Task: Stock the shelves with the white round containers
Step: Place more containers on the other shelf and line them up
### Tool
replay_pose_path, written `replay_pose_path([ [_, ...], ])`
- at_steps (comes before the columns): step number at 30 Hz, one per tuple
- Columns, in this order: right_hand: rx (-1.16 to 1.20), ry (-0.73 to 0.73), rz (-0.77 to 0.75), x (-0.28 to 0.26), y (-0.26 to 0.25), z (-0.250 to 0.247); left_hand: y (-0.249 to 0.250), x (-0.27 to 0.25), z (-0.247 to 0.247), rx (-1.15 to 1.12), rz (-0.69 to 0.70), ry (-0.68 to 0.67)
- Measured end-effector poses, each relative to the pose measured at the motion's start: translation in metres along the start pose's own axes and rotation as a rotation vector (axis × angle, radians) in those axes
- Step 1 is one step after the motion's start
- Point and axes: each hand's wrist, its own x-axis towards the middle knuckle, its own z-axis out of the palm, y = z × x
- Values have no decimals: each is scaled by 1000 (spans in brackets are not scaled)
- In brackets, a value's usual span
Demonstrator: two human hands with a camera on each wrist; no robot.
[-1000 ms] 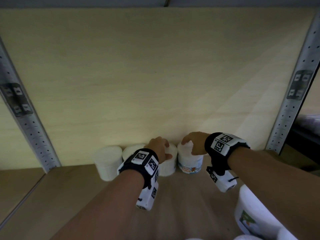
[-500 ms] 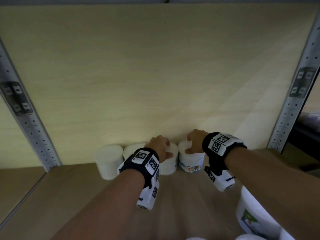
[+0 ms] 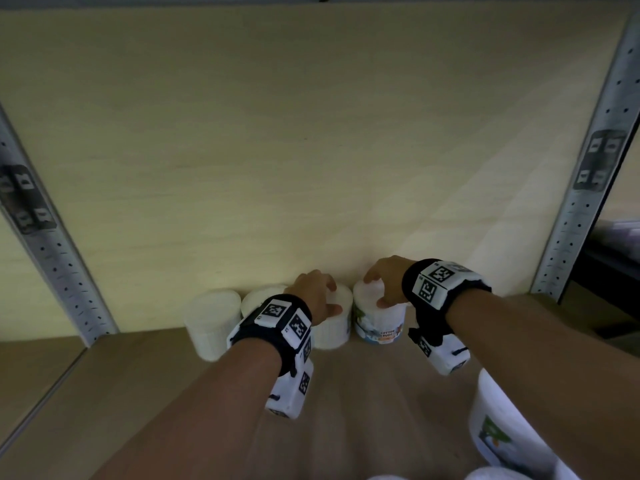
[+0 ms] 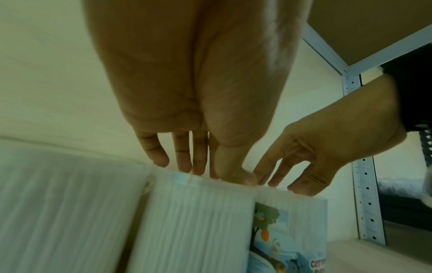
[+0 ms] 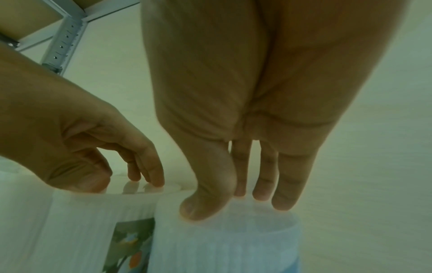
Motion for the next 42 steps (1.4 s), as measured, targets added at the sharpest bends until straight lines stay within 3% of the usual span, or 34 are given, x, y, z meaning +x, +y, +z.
replay_pose_path([
  [16,79,37,18,5,6,9,-2,0,-24,25,99,-261],
  [18,97,53,26,4,7,13,0,0,-25,14,83,-234],
  [22,116,11,43,4,4,7,6,2,-22,25,1,-17],
  [25,111,19,28,2,3,2,8,2,-13,106,-51,-6],
  [30,78,39,35,1,4,9,4,4,-2,108,-10,34],
  [36,62,6,12,-1,0,0,0,3,-6,45,24,10],
  [42,65,17,8,-3,3,1,1,1,-18,53,85,-184],
])
